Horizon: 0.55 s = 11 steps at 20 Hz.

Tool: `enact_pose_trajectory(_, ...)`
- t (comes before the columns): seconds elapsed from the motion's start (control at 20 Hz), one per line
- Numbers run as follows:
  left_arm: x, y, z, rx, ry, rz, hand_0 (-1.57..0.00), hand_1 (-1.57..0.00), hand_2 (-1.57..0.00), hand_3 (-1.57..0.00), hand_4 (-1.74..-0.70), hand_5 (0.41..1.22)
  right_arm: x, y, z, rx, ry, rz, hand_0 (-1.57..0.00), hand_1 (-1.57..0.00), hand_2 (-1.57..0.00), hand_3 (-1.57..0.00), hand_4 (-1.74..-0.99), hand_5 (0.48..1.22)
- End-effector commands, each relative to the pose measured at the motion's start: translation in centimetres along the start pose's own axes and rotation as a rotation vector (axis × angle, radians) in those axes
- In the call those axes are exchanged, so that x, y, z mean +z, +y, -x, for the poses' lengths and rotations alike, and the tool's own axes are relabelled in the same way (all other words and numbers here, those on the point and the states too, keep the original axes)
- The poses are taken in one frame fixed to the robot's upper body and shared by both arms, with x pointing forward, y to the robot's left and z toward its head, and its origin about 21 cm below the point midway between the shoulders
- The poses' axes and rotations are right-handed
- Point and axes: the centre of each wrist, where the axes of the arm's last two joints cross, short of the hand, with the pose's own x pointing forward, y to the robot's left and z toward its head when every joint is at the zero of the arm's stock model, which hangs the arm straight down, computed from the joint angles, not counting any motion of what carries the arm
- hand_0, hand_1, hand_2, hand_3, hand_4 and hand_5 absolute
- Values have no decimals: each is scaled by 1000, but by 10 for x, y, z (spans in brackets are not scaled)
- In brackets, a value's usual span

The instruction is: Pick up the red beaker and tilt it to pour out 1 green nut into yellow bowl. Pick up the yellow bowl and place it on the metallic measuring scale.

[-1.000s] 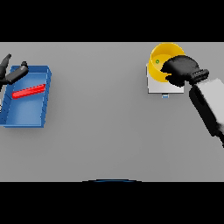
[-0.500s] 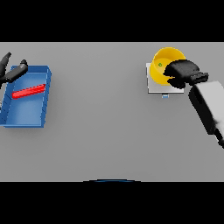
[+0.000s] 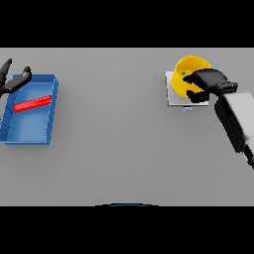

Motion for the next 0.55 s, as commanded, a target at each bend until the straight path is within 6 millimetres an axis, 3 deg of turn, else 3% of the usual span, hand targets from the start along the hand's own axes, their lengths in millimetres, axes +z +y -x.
enact_pose_trajectory(0.0,0,2,1,2,-1,1,1,1,1,1,-840,764,1,0,0,-9,3,-6,-605,-556,-470,-391,-1496,890)
enact_pose_trajectory(0.2,0,1,2,-6,10,8,1,1,1,1,-834,750,-2,2,-1,9,2,-22,-247,-243,-192,-164,-1448,824)
enact_pose_trajectory(0.5,2,3,3,-4,-5,0,1,1,1,1,-833,760,-1,2,0,33,29,-61,-64,-63,-50,-42,-1390,779)
